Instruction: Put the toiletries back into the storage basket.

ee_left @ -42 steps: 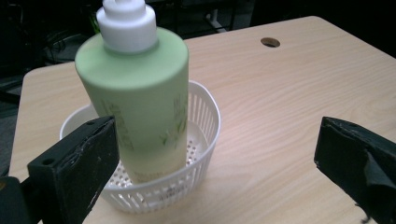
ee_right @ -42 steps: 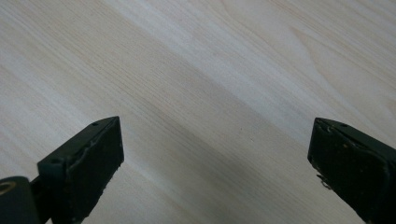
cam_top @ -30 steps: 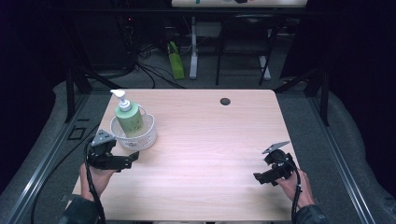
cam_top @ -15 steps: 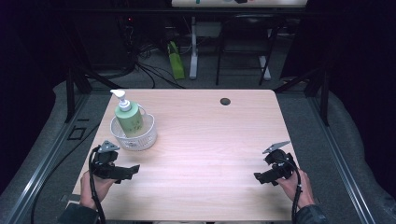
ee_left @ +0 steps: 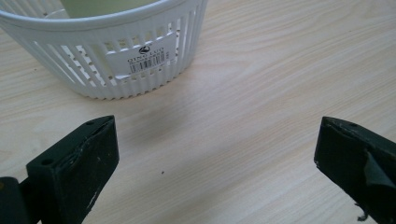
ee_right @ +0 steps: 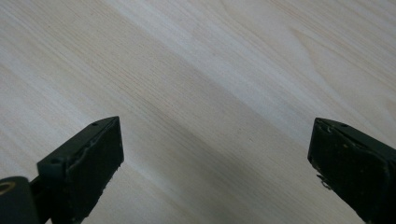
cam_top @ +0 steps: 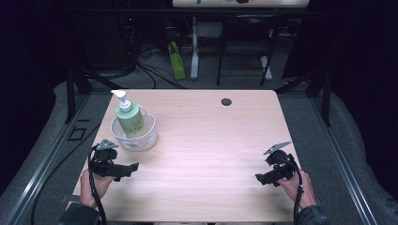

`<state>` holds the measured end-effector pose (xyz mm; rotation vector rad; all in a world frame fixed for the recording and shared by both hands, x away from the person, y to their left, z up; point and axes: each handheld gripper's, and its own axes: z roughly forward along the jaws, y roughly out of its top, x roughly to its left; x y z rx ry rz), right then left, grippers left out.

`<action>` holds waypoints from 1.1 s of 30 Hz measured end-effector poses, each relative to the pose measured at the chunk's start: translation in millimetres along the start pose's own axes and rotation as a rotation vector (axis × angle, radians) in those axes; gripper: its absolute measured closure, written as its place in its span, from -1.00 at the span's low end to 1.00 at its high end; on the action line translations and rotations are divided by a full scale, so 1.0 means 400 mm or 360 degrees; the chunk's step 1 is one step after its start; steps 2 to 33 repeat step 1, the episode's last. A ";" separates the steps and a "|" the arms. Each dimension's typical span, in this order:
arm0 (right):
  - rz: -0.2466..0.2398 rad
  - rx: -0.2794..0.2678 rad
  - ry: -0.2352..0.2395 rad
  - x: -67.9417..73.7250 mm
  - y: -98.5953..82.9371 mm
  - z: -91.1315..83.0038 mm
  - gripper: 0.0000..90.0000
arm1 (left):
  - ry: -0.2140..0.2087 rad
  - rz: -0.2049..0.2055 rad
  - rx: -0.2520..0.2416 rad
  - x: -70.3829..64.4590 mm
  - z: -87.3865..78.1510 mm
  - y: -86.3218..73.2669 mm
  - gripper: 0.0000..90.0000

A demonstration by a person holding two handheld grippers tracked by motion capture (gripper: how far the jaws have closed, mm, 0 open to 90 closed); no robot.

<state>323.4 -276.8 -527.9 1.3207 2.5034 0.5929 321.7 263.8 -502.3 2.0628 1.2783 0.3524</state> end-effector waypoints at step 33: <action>-0.0006 -0.0001 -0.0004 -0.001 0.000 0.000 -0.93 | 0.0001 -0.0006 0.0000 -0.001 0.002 0.000 -1.00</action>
